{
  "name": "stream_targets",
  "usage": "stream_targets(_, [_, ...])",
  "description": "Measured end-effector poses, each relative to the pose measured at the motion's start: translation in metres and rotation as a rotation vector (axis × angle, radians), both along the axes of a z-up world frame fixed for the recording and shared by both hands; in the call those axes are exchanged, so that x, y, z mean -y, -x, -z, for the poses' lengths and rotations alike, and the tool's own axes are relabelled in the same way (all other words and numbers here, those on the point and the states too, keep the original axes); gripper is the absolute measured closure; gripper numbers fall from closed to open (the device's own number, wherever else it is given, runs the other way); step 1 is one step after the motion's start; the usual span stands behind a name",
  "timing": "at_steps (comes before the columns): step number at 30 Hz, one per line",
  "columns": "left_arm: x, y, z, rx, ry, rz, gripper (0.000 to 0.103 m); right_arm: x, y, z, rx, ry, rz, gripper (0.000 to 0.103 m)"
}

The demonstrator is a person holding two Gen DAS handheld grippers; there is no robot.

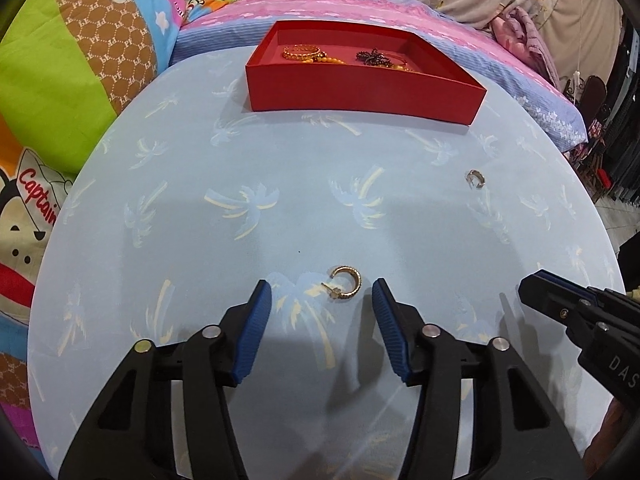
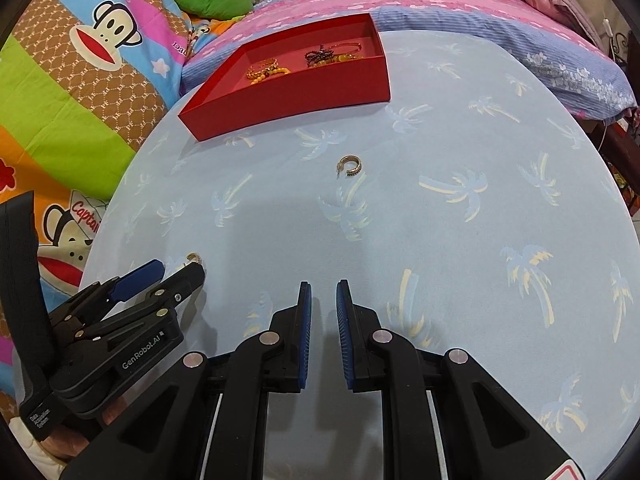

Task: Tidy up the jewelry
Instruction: 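Move both tools back toward the gold hoop earrings on the table, then grasp a gold hoop earring with left tool while right tool grasps the other earring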

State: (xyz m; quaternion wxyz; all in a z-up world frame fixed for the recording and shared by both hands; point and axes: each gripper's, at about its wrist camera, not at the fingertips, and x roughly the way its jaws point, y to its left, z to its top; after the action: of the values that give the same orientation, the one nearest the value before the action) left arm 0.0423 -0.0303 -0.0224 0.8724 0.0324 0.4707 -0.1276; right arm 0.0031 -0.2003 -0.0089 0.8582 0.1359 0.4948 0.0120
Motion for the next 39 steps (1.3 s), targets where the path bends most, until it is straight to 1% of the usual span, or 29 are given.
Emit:
stream_targets(1, [0.001, 0.000, 0.000, 0.004, -0.005, 0.005, 0.064, 0.001, -0.001, 0.001, -0.002, 0.000, 0.002, 0.088])
stream_targets(2, [0.001, -0.001, 0.000, 0.007, -0.010, 0.009, 0.067, 0.001, -0.002, 0.001, -0.003, 0.002, 0.003, 0.088])
stream_targets(4, [0.002, -0.002, 0.000, 0.007, -0.009, 0.018, 0.078, 0.003, -0.005, 0.001, -0.003, 0.006, 0.006, 0.088])
stream_targets(7, [0.000, -0.007, -0.001, -0.001, -0.003, 0.019, 0.086, 0.006, -0.013, 0.001, 0.001, 0.014, 0.011, 0.088])
stream_targets(12, [0.002, -0.014, -0.001, -0.002, -0.004, 0.019, 0.086, 0.011, -0.030, 0.001, 0.008, 0.026, 0.020, 0.086])
stream_targets(13, [0.002, -0.015, -0.001, -0.002, -0.002, 0.018, 0.086, 0.012, -0.033, 0.001, 0.010, 0.028, 0.023, 0.085])
stream_targets(15, [0.001, -0.017, -0.001, -0.007, 0.008, 0.016, 0.086, 0.013, -0.039, 0.001, 0.017, 0.038, 0.029, 0.076])
stream_targets(19, [-0.005, -0.020, -0.001, -0.016, 0.026, 0.009, 0.086, 0.016, -0.051, -0.001, 0.028, 0.047, 0.034, 0.076])
stream_targets(28, [-0.018, -0.019, -0.003, -0.033, 0.054, -0.014, 0.086, 0.017, -0.071, 0.004, 0.026, 0.055, 0.040, 0.076])
stream_targets(39, [-0.035, -0.012, -0.006, -0.038, 0.066, -0.046, 0.086, 0.018, -0.072, 0.007, 0.022, 0.048, 0.046, 0.076])
